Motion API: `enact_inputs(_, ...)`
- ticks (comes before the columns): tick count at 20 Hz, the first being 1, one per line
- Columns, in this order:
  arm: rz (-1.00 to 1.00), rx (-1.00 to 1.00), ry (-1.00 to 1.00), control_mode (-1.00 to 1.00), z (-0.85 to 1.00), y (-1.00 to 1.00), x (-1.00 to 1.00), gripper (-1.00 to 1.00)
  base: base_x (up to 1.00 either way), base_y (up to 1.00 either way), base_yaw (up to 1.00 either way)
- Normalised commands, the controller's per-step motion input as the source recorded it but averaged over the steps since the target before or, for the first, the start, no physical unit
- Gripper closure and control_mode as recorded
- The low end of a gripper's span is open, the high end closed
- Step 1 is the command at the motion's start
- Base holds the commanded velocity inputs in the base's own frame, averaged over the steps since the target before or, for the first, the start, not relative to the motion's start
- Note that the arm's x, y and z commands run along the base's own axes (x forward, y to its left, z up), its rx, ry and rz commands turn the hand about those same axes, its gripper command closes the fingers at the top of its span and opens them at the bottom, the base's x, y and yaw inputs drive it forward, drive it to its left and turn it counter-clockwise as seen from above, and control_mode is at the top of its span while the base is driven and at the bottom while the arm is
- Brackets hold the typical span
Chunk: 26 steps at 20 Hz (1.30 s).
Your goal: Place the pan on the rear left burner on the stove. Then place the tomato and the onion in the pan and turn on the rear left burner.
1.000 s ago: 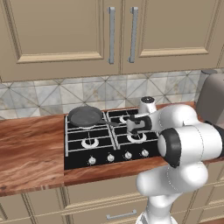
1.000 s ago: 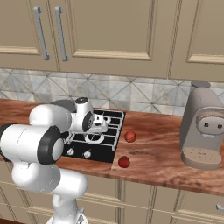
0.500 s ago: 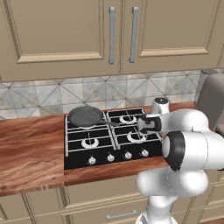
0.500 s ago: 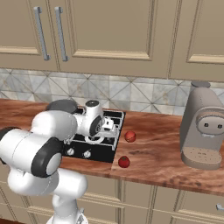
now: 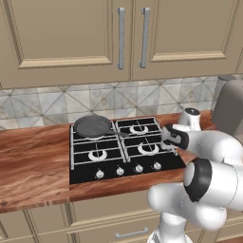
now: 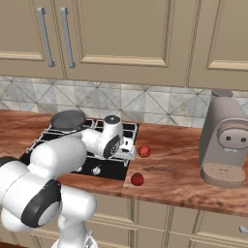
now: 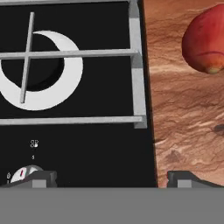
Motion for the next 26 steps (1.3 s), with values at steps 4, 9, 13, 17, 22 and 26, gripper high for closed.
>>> enact_inputs(4, -0.01, 0.0, 0.04, -1.0, 0.22, -0.18, 0.0, -1.0, 0.0, 0.0, 0.0)
enact_inputs(9, -0.03, 0.0, 0.08, -1.0, 0.04, -0.33, 0.0, -1.0, 0.0, 0.0, 0.0)
enact_inputs(13, -0.06, 0.0, 0.04, -1.0, 0.0, -0.49, -0.01, -1.0, 0.0, 0.0, 0.0)
enact_inputs(17, -0.05, 0.0, 0.0, -1.0, 0.0, -0.47, -0.07, -1.0, 0.0, 0.0, 0.0)
enact_inputs(22, -0.04, 0.0, 0.01, -1.0, 0.0, -0.31, -0.23, -1.0, 0.0, 0.0, 0.0)
enact_inputs(26, -0.03, 0.0, 0.02, -1.0, 0.0, -0.27, -0.32, -1.0, 0.0, 0.0, 0.0)
